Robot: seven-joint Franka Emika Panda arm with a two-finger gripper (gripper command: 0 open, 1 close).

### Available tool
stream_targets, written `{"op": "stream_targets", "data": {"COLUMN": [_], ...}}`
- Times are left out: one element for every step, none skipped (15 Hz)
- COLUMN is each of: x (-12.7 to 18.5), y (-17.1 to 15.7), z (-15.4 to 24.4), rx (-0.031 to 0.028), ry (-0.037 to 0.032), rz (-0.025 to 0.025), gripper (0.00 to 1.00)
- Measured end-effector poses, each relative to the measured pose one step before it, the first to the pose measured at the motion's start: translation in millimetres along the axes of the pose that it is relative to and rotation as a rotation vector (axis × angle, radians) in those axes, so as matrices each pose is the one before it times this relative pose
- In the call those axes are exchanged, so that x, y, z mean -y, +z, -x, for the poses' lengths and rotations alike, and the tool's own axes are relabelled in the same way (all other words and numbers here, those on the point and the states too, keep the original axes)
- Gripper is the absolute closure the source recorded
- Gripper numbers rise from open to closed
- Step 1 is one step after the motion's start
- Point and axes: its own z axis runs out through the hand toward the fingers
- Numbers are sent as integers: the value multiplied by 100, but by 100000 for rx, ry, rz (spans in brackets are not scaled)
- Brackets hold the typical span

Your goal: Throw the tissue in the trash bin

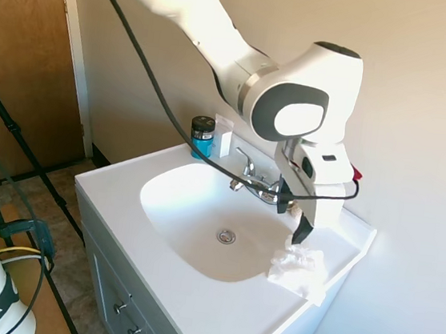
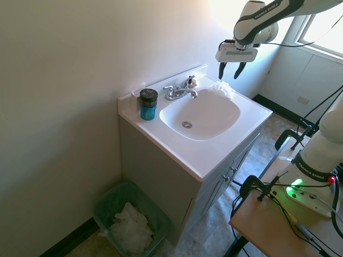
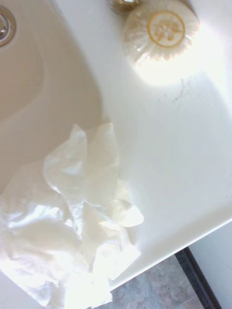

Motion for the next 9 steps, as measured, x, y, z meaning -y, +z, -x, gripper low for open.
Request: {"op": "stream_targets", "data": {"x": [458, 501, 535, 546, 477, 345, 142, -43, -98], "y": [897, 990, 1048, 998, 840, 688, 579, 370, 352], "z": [-700, -536, -392, -284, -321, -420, -474, -484, -444], "rx": [304, 611, 669, 716, 296, 88, 322, 352, 302], "ry": [1336, 980, 759, 646, 406, 572, 1167, 1401, 1163], "rz": [957, 902, 982, 834, 792, 652, 408, 260, 277], "gripper": [0, 0, 0, 0, 0, 0, 0, 0, 0]}}
